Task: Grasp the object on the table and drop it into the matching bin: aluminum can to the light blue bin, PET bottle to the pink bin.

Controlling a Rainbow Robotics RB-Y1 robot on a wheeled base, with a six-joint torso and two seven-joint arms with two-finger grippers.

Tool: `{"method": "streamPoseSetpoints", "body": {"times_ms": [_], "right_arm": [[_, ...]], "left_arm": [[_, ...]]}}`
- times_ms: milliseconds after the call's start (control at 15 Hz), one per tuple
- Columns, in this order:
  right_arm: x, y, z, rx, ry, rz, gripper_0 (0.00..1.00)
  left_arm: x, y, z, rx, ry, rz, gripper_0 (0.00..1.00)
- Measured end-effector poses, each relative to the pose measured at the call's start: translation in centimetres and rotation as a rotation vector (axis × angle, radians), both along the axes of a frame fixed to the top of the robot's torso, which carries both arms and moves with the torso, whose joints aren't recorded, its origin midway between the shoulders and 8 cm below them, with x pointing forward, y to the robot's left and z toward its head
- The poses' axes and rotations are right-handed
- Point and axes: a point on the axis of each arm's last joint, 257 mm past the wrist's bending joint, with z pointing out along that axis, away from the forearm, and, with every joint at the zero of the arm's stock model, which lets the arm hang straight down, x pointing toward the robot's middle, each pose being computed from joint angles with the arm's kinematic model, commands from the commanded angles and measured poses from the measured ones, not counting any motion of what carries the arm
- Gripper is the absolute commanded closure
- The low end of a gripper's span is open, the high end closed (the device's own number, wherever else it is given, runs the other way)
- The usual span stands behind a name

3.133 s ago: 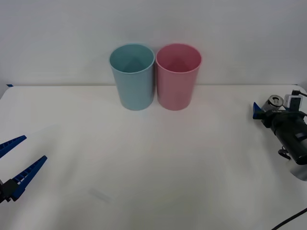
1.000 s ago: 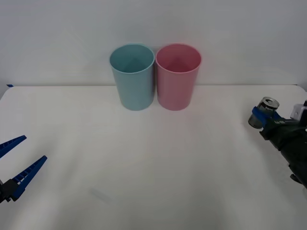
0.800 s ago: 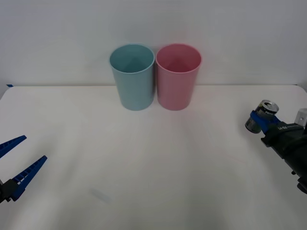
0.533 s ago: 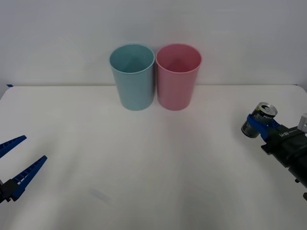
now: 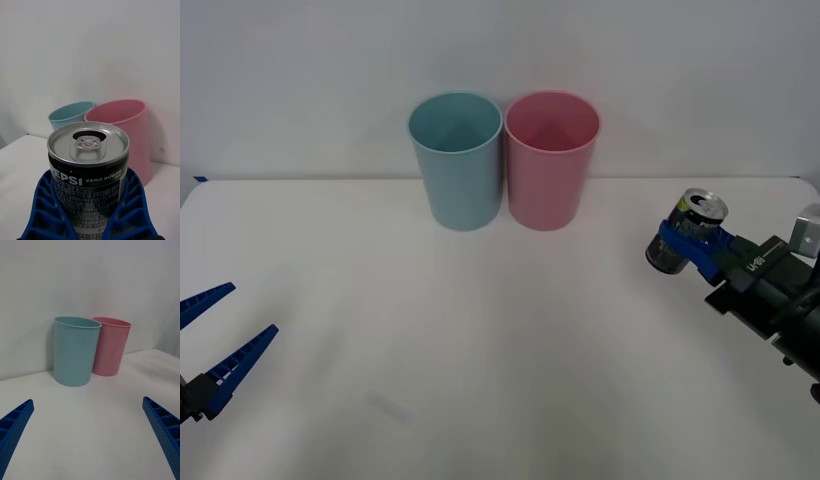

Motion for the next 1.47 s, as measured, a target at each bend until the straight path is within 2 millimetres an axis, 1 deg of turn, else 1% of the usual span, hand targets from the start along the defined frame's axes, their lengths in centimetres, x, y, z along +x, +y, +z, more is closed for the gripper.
{"method": "streamPoseSetpoints", "body": {"times_ms": [333,400,533,600,667,933,1133,1333,1467], "right_arm": [[1.2,4.7,4.5,-0.041,-0.073,0.146,1.0],[1.5,6.0,5.4,-0.045,-0.081,0.174,1.0],[2.2,8.0,6.8,-0.053,-0.091,0.217,1.0],[2.9,8.8,7.3,-0.064,-0.101,0.23,1.0],[3.7,9.6,7.7,-0.069,-0.107,0.244,1.0],[7.0,12.0,8.1,-0.114,-0.108,0.267,1.0],[9.5,14.2,8.8,-0.143,-0.111,0.278,1.0],[12.5,16.2,9.5,-0.167,-0.103,0.27,1.0],[14.6,18.1,10.2,-0.174,-0.094,0.267,1.0]], "left_arm": [[0.0,0.0,0.0,0.0,0.0,0.0,0.0],[0.0,0.0,0.0,0.0,0.0,0.0,0.0],[0.0,0.0,0.0,0.0,0.0,0.0,0.0],[0.0,0.0,0.0,0.0,0.0,0.0,0.0],[0.0,0.0,0.0,0.0,0.0,0.0,0.0],[0.0,0.0,0.0,0.0,0.0,0.0,0.0],[0.0,0.0,0.0,0.0,0.0,0.0,0.0],[0.0,0.0,0.0,0.0,0.0,0.0,0.0],[0.0,0.0,0.0,0.0,0.0,0.0,0.0]]}}
